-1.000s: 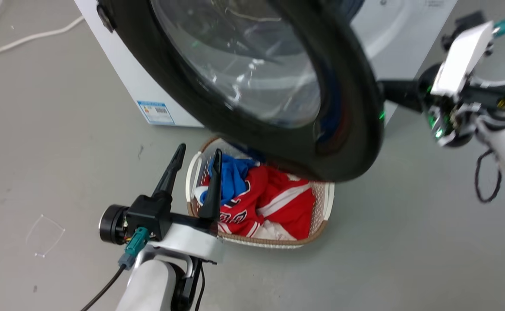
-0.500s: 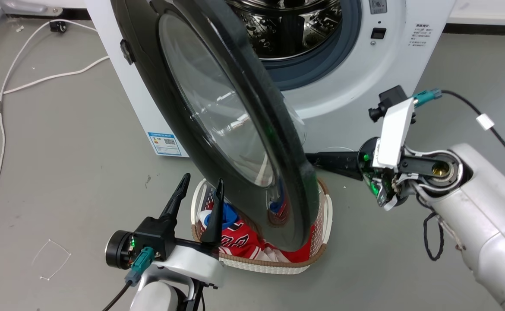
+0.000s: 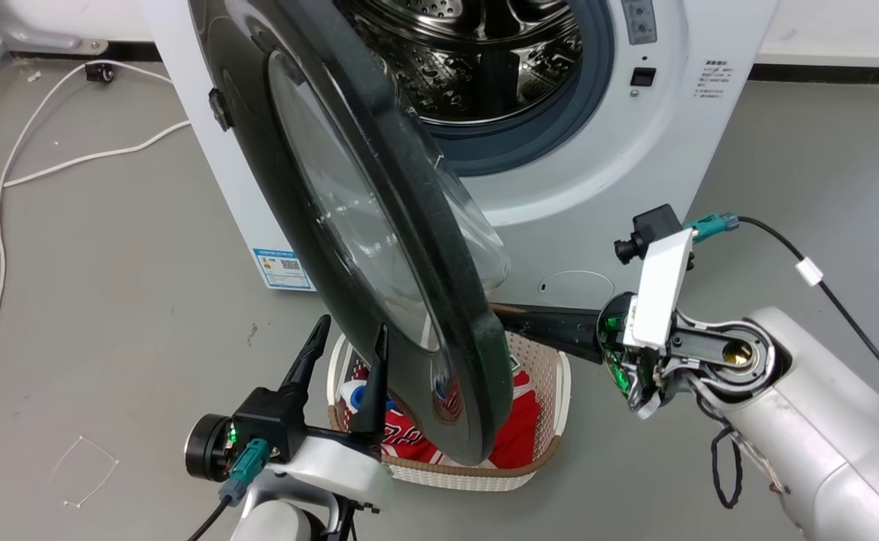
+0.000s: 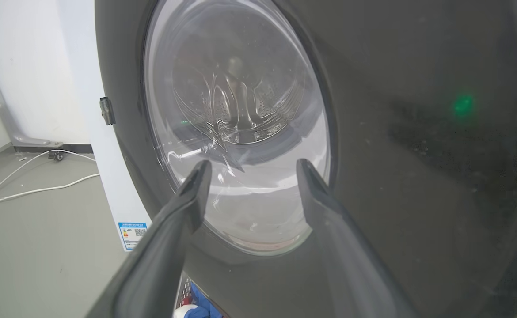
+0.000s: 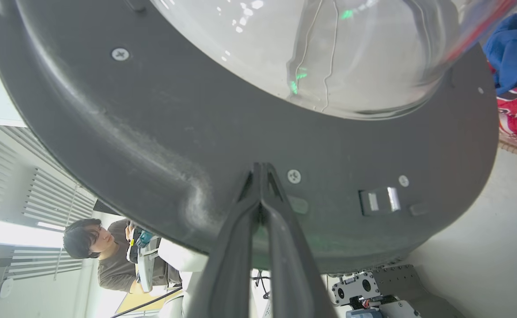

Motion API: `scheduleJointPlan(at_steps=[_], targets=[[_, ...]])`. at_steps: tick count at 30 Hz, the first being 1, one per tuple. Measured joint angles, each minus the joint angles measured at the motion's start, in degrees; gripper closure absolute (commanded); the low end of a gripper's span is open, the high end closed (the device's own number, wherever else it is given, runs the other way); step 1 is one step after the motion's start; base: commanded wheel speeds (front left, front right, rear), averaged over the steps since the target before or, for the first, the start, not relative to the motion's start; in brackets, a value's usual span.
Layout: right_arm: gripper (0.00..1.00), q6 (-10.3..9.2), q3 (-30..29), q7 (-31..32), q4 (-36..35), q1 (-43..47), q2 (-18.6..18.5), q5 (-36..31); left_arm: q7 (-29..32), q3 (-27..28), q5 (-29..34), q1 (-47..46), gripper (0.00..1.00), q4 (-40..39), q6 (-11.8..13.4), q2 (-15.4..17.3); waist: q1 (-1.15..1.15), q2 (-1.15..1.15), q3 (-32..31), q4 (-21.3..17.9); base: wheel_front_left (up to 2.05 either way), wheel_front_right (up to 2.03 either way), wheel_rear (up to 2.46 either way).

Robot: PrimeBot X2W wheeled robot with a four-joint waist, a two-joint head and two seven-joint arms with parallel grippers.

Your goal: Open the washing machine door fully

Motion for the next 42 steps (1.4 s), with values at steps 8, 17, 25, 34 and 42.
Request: scheduleJointPlan(at_steps=[8, 17, 25, 34, 42], targets=[[1.00, 0.01, -4.24, -13.76, -3.90, 2.42, -0.88, -7.02, 0.00, 0.22, -0.19, 0.65, 0.00, 0.70, 0.33, -0.01, 0.00, 0.00, -1.20, -0.95, 0.00, 0.00, 0.00], [1.00, 0.01, -9.76, -40.00, -7.89, 11.57, -5.81, -19.82, 0.00, 1.62, -0.49, 2.55, 0.00, 2.15, 0.51, 0.00, 0.00, 0.00, -3.05, -2.14, 0.00, 0.00, 0.00], [0.00, 0.01, -15.58, -53.22, -9.75, 24.36, -8.08, -27.62, 0.00, 3.42, 0.12, 2.82, 0.00, 2.11, 0.73, 0.32, 0.00, 0.00, -3.00, -3.41, 0.00, 0.00, 0.00], [0.00, 0.02, -33.21, -53.98, -8.02, 31.47, -1.63, -55.73, 0.00, 5.23, 1.04, 2.96, 0.00, 1.05, 1.02, 0.66, 0.00, 0.00, -1.96, -5.40, 0.00, 0.00, 0.00], [0.00, 0.09, -45.87, -52.37, -21.64, 37.69, 8.66, -88.44, 0.00, 6.59, 1.99, 2.91, 0.00, 1.01, 1.36, 1.23, 0.00, 0.00, -1.65, -6.50, 0.00, 0.00, 0.00]])
